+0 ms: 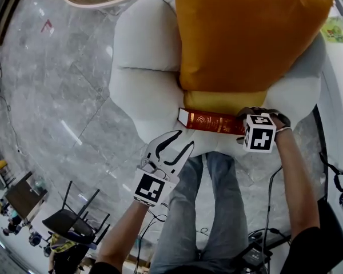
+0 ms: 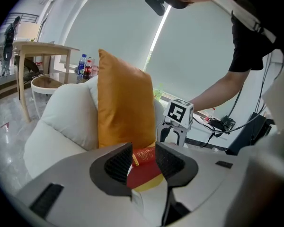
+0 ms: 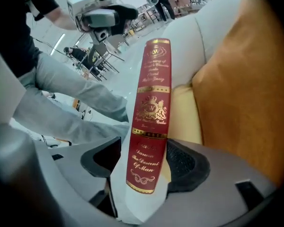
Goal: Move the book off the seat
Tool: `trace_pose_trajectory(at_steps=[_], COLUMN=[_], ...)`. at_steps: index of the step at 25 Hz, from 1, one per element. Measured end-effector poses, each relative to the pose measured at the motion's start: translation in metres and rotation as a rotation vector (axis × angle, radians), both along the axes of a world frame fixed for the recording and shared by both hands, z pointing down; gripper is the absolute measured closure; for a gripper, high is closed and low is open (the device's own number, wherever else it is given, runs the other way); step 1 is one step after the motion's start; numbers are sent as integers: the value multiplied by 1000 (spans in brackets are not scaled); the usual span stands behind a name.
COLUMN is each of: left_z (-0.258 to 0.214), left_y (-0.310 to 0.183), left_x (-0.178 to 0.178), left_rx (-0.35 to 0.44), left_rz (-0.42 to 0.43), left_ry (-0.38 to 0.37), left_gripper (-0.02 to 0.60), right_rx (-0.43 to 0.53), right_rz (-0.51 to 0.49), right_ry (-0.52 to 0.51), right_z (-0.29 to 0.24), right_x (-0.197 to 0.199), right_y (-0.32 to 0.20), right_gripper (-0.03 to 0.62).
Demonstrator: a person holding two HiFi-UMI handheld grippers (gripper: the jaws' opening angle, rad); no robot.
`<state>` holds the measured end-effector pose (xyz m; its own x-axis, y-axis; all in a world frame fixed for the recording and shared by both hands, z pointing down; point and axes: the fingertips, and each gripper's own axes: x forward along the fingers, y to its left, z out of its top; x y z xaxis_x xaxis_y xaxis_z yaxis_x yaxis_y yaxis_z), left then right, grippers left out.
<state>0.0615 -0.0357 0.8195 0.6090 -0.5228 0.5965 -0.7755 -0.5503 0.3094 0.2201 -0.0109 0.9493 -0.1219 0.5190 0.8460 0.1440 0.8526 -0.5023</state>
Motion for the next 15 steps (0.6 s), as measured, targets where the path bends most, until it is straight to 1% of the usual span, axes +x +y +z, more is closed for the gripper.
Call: trace_pose_trajectory(at_steps=[2, 4, 8, 11, 15], left_z=[0, -1, -2, -1, -1], left_y=[1, 2, 1, 2, 7], left_x=[-2, -3, -9, -13, -15], left_rx=[2, 2, 11, 13, 6], left_rz=[-8, -11, -14, -19, -6], left_ry=[1, 2, 1, -4, -21], left_gripper=[423, 423, 423, 423, 423], right_rx=[49, 105, 174, 243, 293], right_rz=[20, 69, 169, 194, 198], right_ry=[2, -7, -12, -10, 17], right_z=[13, 26, 41, 48, 48], right_x=[-5, -14, -24, -26, -25], right_y=[9, 16, 18, 11, 9], right_gripper=[292, 293, 299, 319, 339])
